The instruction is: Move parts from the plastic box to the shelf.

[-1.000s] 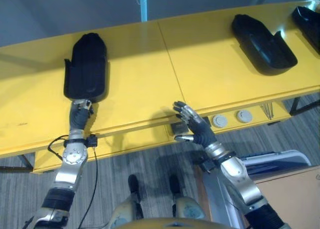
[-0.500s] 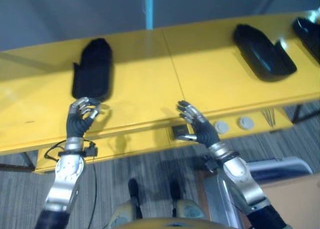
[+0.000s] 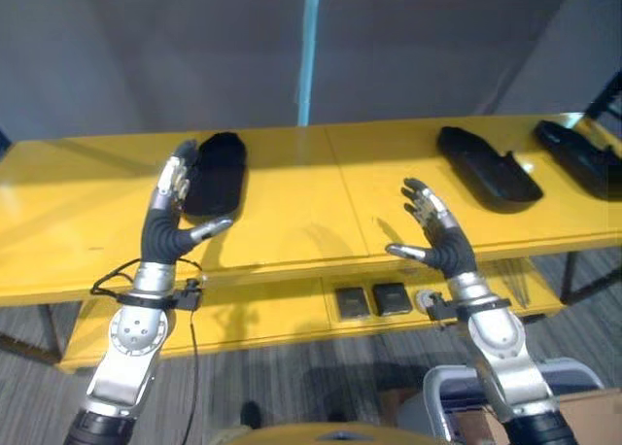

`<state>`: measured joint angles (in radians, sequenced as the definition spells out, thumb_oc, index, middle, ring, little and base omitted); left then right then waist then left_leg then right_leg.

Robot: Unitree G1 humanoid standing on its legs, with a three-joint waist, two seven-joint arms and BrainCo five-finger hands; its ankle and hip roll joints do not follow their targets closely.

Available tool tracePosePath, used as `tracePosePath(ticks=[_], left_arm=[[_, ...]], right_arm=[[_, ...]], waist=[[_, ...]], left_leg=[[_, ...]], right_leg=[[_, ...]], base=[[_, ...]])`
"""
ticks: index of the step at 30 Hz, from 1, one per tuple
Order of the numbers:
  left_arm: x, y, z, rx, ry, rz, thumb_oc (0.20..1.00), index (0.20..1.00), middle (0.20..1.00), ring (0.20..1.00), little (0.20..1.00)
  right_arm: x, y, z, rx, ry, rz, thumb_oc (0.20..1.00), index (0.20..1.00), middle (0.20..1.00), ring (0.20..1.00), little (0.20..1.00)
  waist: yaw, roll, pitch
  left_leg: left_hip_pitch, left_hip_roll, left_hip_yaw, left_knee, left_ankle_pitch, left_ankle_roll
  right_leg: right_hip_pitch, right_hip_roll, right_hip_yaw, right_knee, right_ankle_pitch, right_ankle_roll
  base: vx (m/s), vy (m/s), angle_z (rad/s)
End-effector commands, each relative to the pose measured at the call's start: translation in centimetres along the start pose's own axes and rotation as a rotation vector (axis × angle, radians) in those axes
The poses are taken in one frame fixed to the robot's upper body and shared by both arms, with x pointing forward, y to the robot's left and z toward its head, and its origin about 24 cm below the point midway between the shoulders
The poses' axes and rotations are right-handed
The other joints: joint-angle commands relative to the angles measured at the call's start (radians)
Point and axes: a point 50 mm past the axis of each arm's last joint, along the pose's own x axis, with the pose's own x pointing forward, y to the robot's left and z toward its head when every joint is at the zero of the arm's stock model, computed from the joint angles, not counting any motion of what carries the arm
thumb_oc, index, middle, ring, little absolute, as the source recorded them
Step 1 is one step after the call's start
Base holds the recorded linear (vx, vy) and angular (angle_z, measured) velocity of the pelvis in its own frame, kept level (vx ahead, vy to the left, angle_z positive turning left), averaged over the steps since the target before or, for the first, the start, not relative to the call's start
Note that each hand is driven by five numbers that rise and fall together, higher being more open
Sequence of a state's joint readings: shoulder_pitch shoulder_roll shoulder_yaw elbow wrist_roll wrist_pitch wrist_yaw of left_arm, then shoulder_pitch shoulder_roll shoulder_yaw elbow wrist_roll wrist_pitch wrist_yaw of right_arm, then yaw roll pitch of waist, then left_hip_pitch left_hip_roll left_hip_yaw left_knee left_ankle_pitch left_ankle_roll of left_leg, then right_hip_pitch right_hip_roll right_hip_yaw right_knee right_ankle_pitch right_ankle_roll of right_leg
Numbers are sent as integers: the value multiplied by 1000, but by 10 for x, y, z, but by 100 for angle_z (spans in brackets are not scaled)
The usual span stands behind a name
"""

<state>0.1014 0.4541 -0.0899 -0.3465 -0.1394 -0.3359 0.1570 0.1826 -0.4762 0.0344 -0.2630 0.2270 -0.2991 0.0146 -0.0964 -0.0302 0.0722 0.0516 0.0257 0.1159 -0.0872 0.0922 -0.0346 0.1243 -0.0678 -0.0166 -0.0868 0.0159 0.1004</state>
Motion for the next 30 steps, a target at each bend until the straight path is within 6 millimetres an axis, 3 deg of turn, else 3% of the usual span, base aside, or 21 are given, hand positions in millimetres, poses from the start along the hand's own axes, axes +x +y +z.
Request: tracePosePath(ticks=[1, 5, 8, 9, 10, 12, 13, 15, 17, 19, 20, 21, 22, 23, 24, 25, 27, 30], left_arm=[[3, -3, -9, 19, 15, -71, 1000, 1000, 1000, 1000, 1000], [22, -24, -10, -69, -14, -125, 1000, 1000, 1000, 1000, 1000], [36, -36, -5, -125, -63, -156, 1000, 1000, 1000, 1000, 1000], [43, -35, -2, -121, -85, -181, 1000, 1000, 1000, 1000, 1000], [44, -35, -2, -122, -87, -182, 1000, 1000, 1000, 1000, 1000], [49, -27, 2, -111, -103, -173, 1000, 1000, 1000, 1000, 1000], [49, -27, 2, -111, -103, -173, 1000, 1000, 1000, 1000, 1000], [49, -24, -1, -151, -81, -165, 1000, 1000, 1000, 1000, 1000], [49, -27, -8, -168, -48, -168, 1000, 1000, 1000, 1000, 1000], [48, -26, -9, -162, -49, -160, 1000, 1000, 1000, 1000, 1000], [46, -26, -10, -163, -42, -154, 1000, 1000, 1000, 1000, 1000], [45, -25, -10, -163, -41, -138, 1000, 1000, 1000, 1000, 1000], [45, -23, -9, -161, -43, -121, 1000, 1000, 1000, 1000, 1000], [42, -18, -10, -154, -33, -95, 1000, 1000, 1000, 1000, 1000], [38, -15, -12, -146, -20, -76, 1000, 1000, 1000, 1000, 1000], [37, -12, -10, -145, -33, -51, 1000, 1000, 1000, 1000, 1000], [36, -11, -7, -160, -57, -36, 1000, 1000, 1000, 1000, 1000], [39, -15, -5, -183, -70, -51, 1000, 1000, 1000, 1000, 1000]], right_arm=[[-6, -9, 14, -43, -79, -39, 1000, 1000, 1000, 1000, 1000], [-14, -18, 21, -77, -94, -98, 1000, 1000, 1000, 1000, 1000], [-7, -18, 27, -119, -138, -102, 1000, 1000, 1000, 1000, 1000], [-3, -16, 28, -130, -152, -105, 1000, 1000, 1000, 1000, 1000], [-3, -16, 29, -131, -154, -107, 1000, 1000, 1000, 1000, 1000], [-1, -12, 29, -129, -163, -93, 1000, 1000, 1000, 1000, 1000], [-1, -12, 29, -129, -163, -93, 1000, 1000, 1000, 1000, 1000], [1, -3, 24, -116, -145, -65, 1000, 1000, 1000, 1000, 1000], [-3, 2, 16, -81, -104, -55, 1000, 1000, 1000, 1000, 1000], [-4, 3, 15, -40, -98, -43, 1000, 1000, 1000, 1000, 1000], [-1, 6, 14, -12, -100, -29, 1000, 1000, 1000, 1000, 1000], [6, 9, 11, 20, -98, -10, 1000, 1000, 1000, 1000, 1000], [11, 12, 10, 42, -99, 10, 1000, 1000, 1000, 1000, 1000], [16, 18, 9, 72, -96, 42, 1000, 1000, 1000, 1000, 1000], [20, 24, 9, 82, -95, 72, 1000, 1000, 1000, 1000, 1000], [25, 29, 11, 83, -108, 105, 1000, 1000, 1000, 1000, 1000], [28, 32, 5, 107, -91, 126, 1000, 1000, 1000, 1000, 1000], [24, 28, 3, 84, -78, 110, 1000, 1000, 1000, 1000, 1000]], waist=[[-32, -12, -46], [-112, -15, 5], [-184, -11, 58], [-189, 3, 81], [-182, 6, 84], [-151, 15, 100], [-151, 15, 100], [-128, 8, 72], [-147, 1, 49], [-147, -1, 36], [-120, -2, 46], [-81, -4, 65], [-47, -9, 76], [-14, -25, 82], [24, -28, 90], [62, -33, 99], [73, -39, 102], [62, -43, 100]], left_leg=[[84, 6, -17, 4, -174, 20], [56, 10, 51, 112, -222, 30], [50, 29, 233, 179, -280, 50], [76, 63, 364, 183, -321, 60], [79, 65, 371, 186, -330, 61], [100, 102, 502, 194, -317, 56], [100, 102, 502, 194, -317, 56], [121, 114, 618, 182, -288, 45], [144, 114, 633, 174, -291, 34], [157, 136, 616, 261, -298, 22], [118, 195, 585, 409, -244, -18], [50, 250, 500, 564, -166, -69], [3, 251, 398, 619, -158, -71], [-45, 171, 268, 608, -197, -22], [-85, 48, 88, 574, -242, 11], [-90, -37, -62, 505, -269, 26], [-45, -85, -155, 376, -302, 51], [-13, -99, -166, 294, -309, 64]], right_leg=[[-59, 26, -1, 55, -46, -2], [-109, 30, 75, 103, -34, 3], [-207, 68, 221, 139, 10, 40], [-277, 37, 145, 166, 22, 73], [-279, 41, 151, 171, 19, 76], [-299, -59, -113, 172, 13, 60], [-299, -59, -113, 172, 13, 60], [-276, -147, -373, 141, 19, 34], [-281, -126, -339, 123, 33, 37], [-265, -103, -304, 99, 26, 36], [-228, -69, -289, 85, 11, 17], [-193, -25, -265, 71, -7, -10], [-179, 1, -241, 57, -11, -28], [-186, 3, -216, 56, 5, -35], [-189, 11, -163, 72, 9, -24], [-199, 19, -108, 87, 20, -17], [-208, 30, -59, 84, 35, -5], [-227, 39, -32, 88, 59, 1]], base=[[-17, 1, -20], [-122, 32, -31], [-184, 105, -106], [-49, 118, -331], [-42, 40, -433], [-83, -96, -300], [-106, -99, -150], [-107, -116, -231], [118, -131, -241], [271, -184, -88], [234, -326, -19], [120, -315, -42], [-61, -181, -104], [-101, 13, -145], [-91, 118, -152], [-38, 120, -194], [-51, 65, -184], [-77, 72, 0]])
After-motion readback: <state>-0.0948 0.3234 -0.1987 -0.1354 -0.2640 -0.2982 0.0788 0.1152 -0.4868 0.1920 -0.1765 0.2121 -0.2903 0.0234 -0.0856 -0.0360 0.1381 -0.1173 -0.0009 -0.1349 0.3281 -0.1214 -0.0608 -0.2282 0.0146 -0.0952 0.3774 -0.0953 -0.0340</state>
